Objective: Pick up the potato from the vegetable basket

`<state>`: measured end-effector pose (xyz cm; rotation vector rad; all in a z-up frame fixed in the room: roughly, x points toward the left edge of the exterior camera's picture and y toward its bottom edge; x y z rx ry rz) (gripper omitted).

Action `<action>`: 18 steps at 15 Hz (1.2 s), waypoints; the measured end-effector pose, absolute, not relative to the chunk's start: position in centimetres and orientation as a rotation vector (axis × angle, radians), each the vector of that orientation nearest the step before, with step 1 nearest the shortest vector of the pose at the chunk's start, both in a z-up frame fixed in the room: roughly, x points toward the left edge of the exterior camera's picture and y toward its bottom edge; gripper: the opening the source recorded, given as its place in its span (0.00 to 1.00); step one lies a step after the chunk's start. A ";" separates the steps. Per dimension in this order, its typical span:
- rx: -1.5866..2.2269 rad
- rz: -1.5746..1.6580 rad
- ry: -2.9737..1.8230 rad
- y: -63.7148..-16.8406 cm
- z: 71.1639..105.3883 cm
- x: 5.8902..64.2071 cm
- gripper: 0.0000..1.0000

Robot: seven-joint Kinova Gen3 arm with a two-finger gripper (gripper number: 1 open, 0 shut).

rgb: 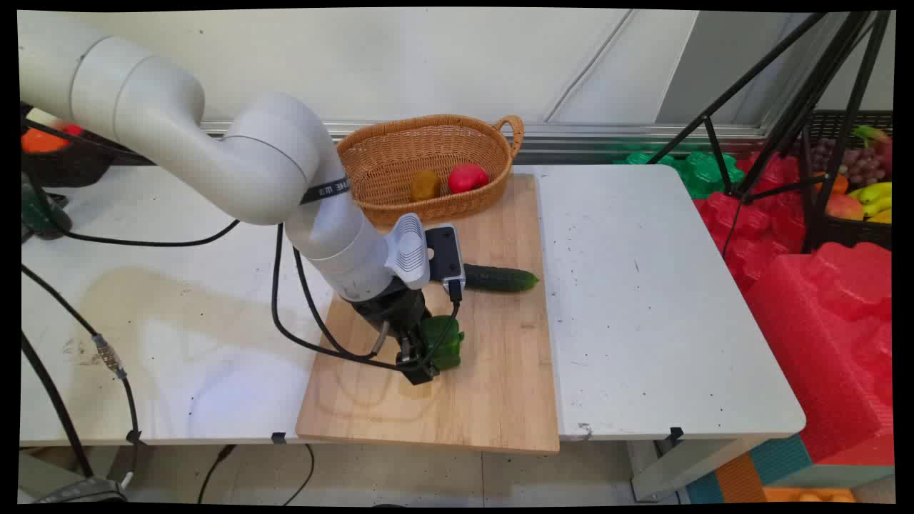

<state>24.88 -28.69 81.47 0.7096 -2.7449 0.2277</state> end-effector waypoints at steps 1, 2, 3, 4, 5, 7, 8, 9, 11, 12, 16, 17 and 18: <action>0.704 0.234 -2.743 -28.6 81.6 25.0 1.00; 0.697 0.238 -2.738 -28.6 81.7 25.0 1.00; 0.693 0.242 -2.733 -28.5 81.8 25.1 1.00; 0.686 0.247 -2.724 -28.4 82.1 25.2 1.00; 0.677 0.253 -2.710 -28.2 82.5 25.3 1.00; 0.655 0.265 -2.685 -28.0 83.3 25.6 1.00; 0.644 0.271 -2.672 -27.9 83.8 25.8 1.00; 0.628 0.281 -2.654 -27.8 84.5 26.0 1.00; 0.605 0.305 -2.612 -27.6 86.3 26.7 1.00; 0.596 0.317 -2.593 -27.6 87.2 27.1 1.00; 0.585 0.374 -2.516 -27.5 90.8 29.5 1.00; 0.587 0.382 -2.507 -27.4 91.3 30.0 1.00; 0.593 0.397 -2.492 -27.3 92.1 30.9 1.00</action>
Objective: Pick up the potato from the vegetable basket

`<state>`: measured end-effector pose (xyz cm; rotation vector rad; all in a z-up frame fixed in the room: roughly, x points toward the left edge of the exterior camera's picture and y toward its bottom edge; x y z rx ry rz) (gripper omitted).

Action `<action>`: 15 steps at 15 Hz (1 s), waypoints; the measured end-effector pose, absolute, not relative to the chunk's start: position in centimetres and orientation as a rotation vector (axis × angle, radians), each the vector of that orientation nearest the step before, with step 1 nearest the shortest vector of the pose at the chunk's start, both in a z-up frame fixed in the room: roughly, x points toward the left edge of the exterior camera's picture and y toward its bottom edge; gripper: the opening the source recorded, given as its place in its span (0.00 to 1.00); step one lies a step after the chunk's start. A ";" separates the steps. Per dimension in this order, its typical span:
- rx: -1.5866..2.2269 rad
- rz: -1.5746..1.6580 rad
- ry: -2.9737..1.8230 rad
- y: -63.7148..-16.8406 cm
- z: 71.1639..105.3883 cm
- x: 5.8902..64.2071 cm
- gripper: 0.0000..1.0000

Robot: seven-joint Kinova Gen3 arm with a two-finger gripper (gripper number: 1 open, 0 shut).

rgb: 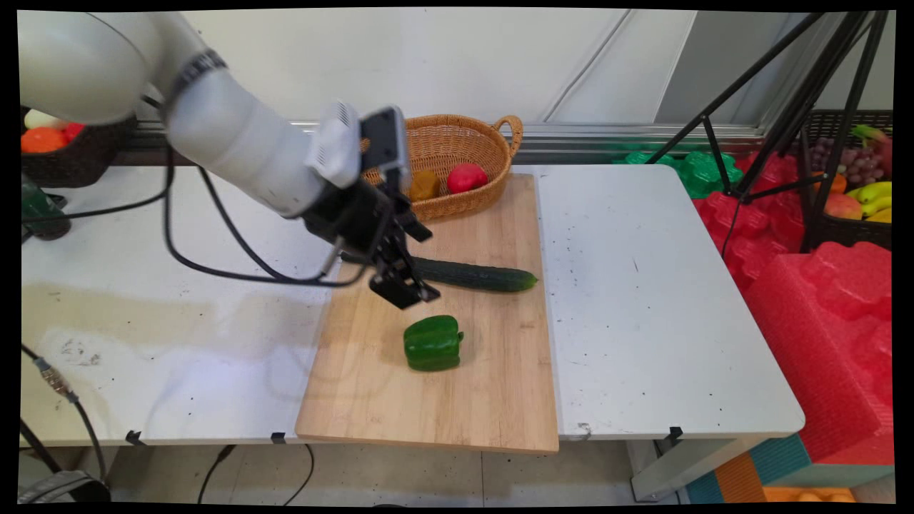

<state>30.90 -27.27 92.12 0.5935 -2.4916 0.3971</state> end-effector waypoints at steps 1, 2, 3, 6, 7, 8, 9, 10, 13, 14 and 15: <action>0.601 0.404 -2.483 -27.1 92.5 31.5 1.00; 0.614 0.416 -2.469 -26.8 93.2 32.5 1.00; 0.631 0.425 -2.456 -26.6 93.7 33.3 1.00; 0.702 0.449 -2.406 -26.2 95.0 35.3 1.00; 0.738 0.460 -2.379 -26.3 95.4 36.1 1.00; 0.770 0.476 -2.352 -26.5 95.9 36.8 1.00; 0.798 0.494 -2.328 -27.0 96.3 37.4 1.00; 0.816 0.507 -2.313 -27.4 96.6 37.7 1.00; 0.880 0.564 -2.268 -30.0 97.5 38.8 1.00; 0.899 0.580 -2.258 -30.9 97.6 39.0 1.00; 0.916 0.592 -2.250 -31.6 97.7 39.1 1.00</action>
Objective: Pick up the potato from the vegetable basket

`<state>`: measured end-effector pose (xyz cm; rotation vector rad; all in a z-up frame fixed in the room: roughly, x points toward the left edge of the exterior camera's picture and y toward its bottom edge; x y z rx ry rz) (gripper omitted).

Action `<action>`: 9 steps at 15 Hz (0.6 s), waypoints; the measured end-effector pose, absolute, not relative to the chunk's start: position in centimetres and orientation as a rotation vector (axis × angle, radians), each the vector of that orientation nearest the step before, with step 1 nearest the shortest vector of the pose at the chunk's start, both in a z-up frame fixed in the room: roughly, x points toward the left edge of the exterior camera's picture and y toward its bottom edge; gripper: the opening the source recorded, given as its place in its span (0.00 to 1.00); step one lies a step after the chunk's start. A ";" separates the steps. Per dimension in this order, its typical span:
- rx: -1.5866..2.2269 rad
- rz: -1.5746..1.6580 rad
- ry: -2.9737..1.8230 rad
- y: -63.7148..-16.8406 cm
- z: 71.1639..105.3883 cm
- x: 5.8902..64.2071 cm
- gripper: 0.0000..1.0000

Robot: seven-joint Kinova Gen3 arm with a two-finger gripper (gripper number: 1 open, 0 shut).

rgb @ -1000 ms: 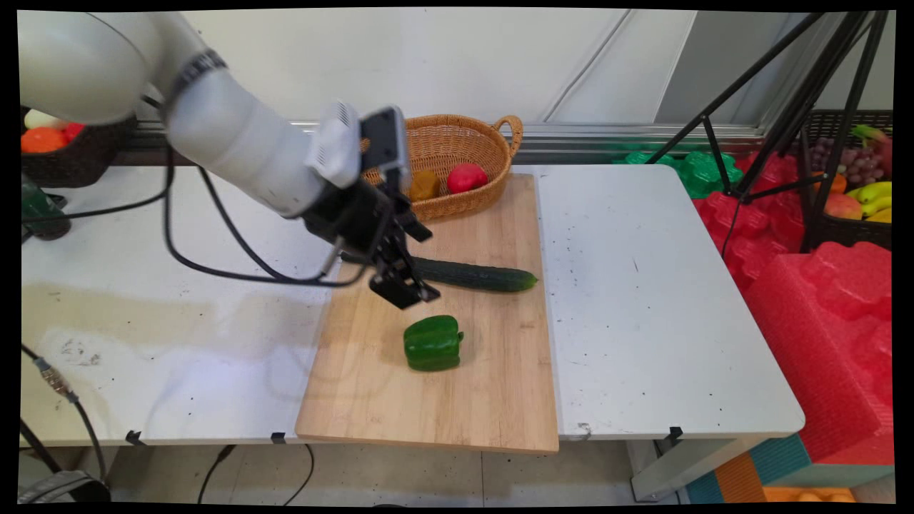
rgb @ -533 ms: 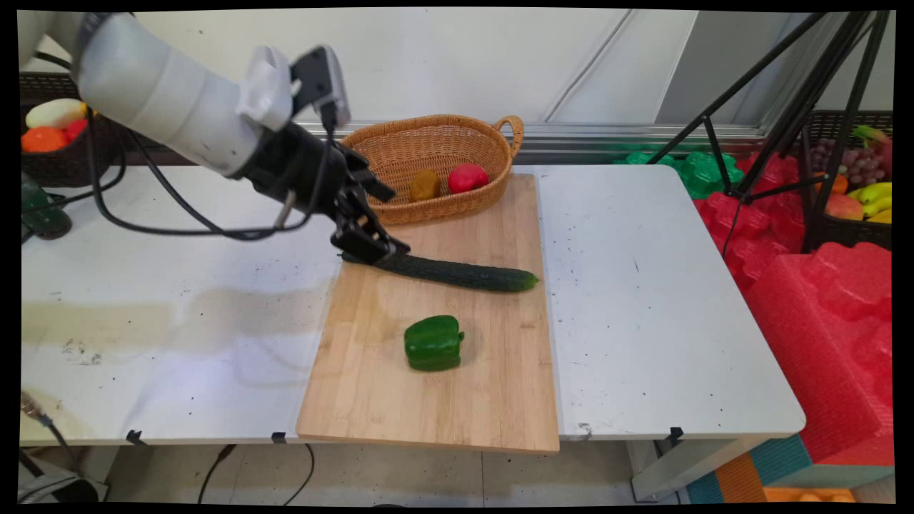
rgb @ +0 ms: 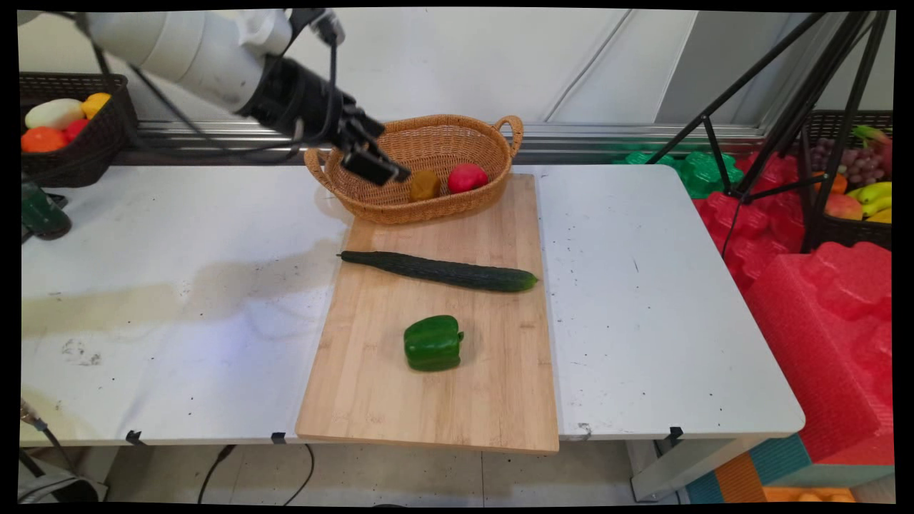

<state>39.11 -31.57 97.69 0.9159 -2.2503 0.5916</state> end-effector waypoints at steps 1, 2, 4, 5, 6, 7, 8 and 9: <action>0.941 0.611 -2.241 -32.7 97.7 39.3 1.00; 0.979 0.636 -2.230 -33.4 97.6 39.4 1.00; 1.027 0.663 -2.225 -35.8 97.2 39.7 1.00; 1.040 0.668 -2.226 -36.6 97.0 39.8 1.00; 1.060 0.673 -2.230 -37.8 96.6 39.8 1.00; 1.080 0.675 -2.234 -39.0 96.1 39.9 1.00; 1.104 0.677 -2.242 -40.5 95.4 40.0 1.00; 1.119 0.677 -2.249 -41.5 95.0 40.0 1.00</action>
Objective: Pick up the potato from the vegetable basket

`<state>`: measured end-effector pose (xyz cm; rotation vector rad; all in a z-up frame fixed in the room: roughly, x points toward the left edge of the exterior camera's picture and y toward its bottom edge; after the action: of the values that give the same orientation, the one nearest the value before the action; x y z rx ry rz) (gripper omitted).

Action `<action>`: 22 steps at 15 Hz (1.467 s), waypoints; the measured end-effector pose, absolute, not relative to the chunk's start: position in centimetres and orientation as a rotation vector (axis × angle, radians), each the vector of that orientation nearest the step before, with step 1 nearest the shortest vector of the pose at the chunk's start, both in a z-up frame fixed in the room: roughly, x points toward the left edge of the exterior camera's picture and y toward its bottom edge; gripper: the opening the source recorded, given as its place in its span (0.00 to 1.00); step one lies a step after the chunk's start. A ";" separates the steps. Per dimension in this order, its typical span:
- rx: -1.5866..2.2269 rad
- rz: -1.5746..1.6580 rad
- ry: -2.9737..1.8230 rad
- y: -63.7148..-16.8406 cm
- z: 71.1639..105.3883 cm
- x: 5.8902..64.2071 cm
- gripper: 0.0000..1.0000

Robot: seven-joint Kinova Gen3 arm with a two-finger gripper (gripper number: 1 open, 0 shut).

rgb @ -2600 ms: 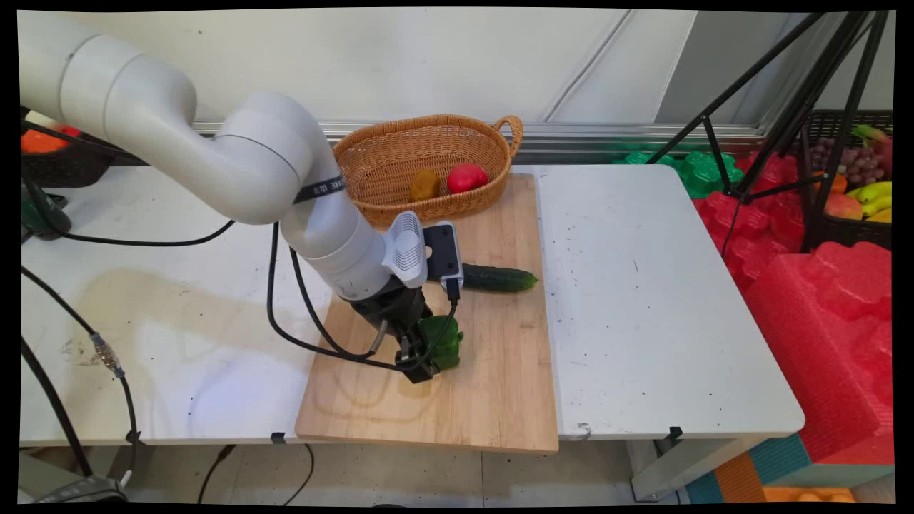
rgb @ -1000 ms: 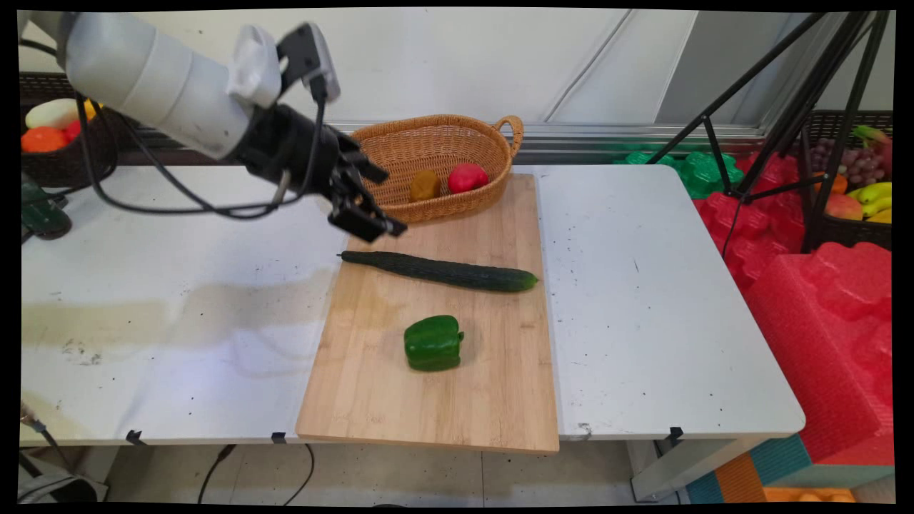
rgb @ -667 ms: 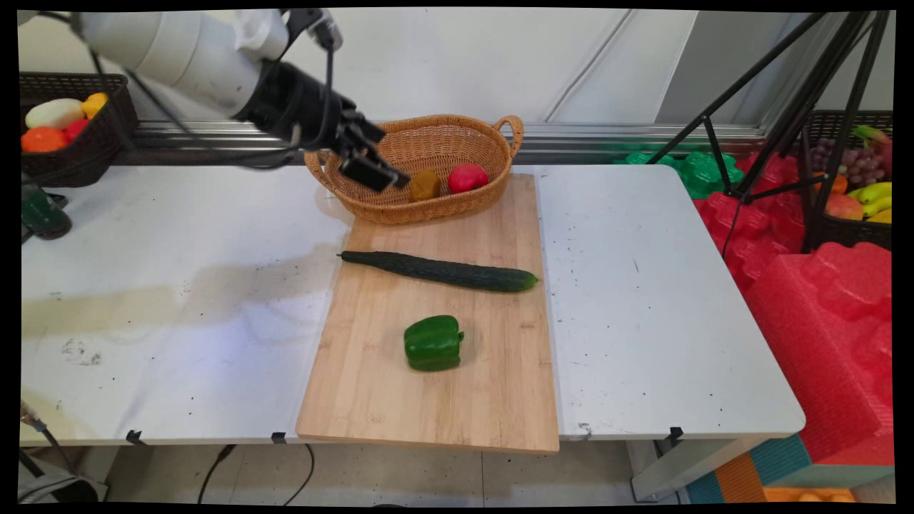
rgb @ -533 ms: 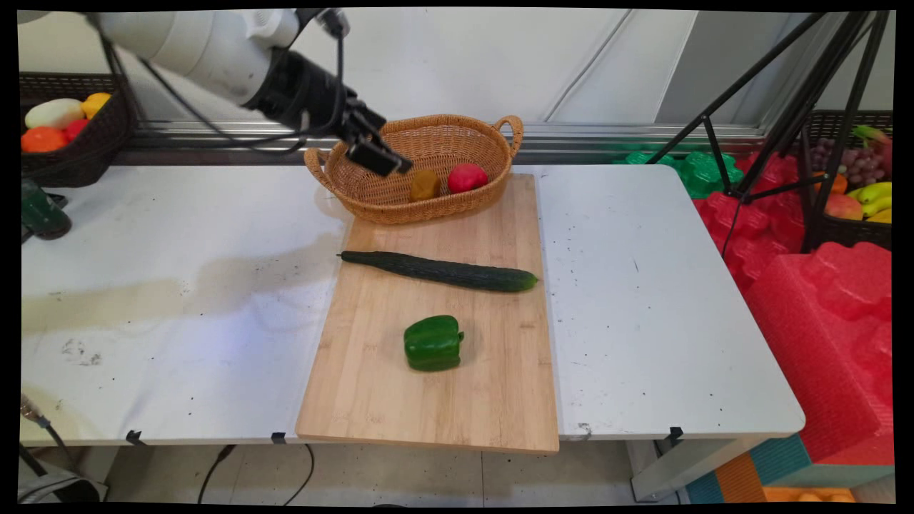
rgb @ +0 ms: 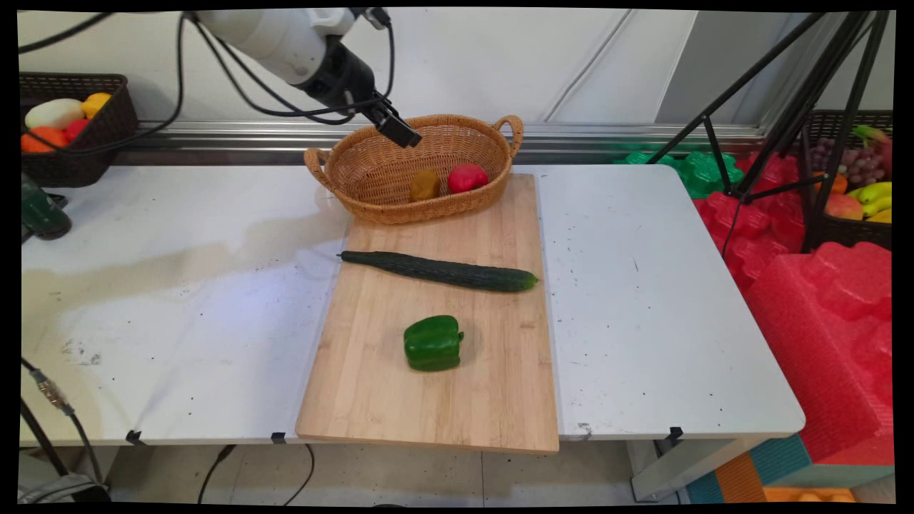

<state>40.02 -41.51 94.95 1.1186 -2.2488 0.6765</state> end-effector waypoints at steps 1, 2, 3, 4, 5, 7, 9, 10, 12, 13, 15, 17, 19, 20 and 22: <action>1.136 0.674 -2.257 -42.6 94.3 40.1 1.00; 1.149 0.669 -2.266 -43.4 93.8 40.2 1.00; 1.168 0.658 -2.282 -44.7 92.8 40.2 1.00; 1.179 0.645 -2.294 -45.5 92.0 40.2 1.00; 1.191 0.629 -2.303 -46.3 91.2 40.1 1.00; 1.208 0.599 -2.316 -47.6 89.9 40.0 1.00; 1.229 0.554 -2.333 -49.1 88.2 39.7 1.00; 1.237 0.536 -2.338 -49.6 87.6 39.5 1.00; 1.255 0.501 -2.345 -50.7 86.3 39.3 1.00; 1.264 0.487 -2.346 -51.0 85.9 39.3 1.00; 1.280 0.458 -2.345 -51.7 85.0 39.1 1.00; 1.311 0.418 -2.335 -52.3 84.0 38.9 1.00; 1.341 0.382 -2.323 -53.6 83.1 38.9 1.00; 1.352 0.375 -2.318 -53.6 82.9 38.9 1.00; 1.379 0.357 -2.303 -53.7 82.5 38.8 0.00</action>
<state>38.84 -53.73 82.50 1.3793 -2.3034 0.3570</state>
